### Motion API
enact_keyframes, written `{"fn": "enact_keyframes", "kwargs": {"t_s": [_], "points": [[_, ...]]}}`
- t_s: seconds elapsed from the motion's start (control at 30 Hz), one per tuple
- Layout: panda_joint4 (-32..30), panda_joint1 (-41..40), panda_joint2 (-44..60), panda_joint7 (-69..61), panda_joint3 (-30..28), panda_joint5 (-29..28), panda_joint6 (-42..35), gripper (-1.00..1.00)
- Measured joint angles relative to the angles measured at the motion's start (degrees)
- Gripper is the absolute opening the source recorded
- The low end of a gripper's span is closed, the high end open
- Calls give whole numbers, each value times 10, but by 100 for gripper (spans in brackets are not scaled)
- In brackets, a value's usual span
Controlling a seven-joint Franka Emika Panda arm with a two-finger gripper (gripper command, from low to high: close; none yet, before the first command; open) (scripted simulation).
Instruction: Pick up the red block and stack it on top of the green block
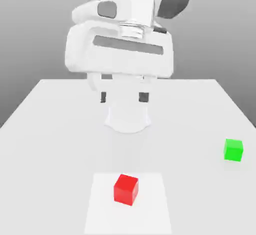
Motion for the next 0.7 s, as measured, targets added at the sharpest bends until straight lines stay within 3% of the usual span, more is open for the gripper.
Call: {"fn": "enact_keyframes", "kwargs": {"t_s": [0.17,0.33,0.53,0.57,0.7], "points": [[-47,18,84,-142,-23,23,51,0],[-91,29,168,-306,-24,87,103,0],[-80,3,290,-376,18,160,203,0],[-78,-3,304,-380,25,165,215,-100],[-78,-3,304,-380,25,165,214,-100]]}}
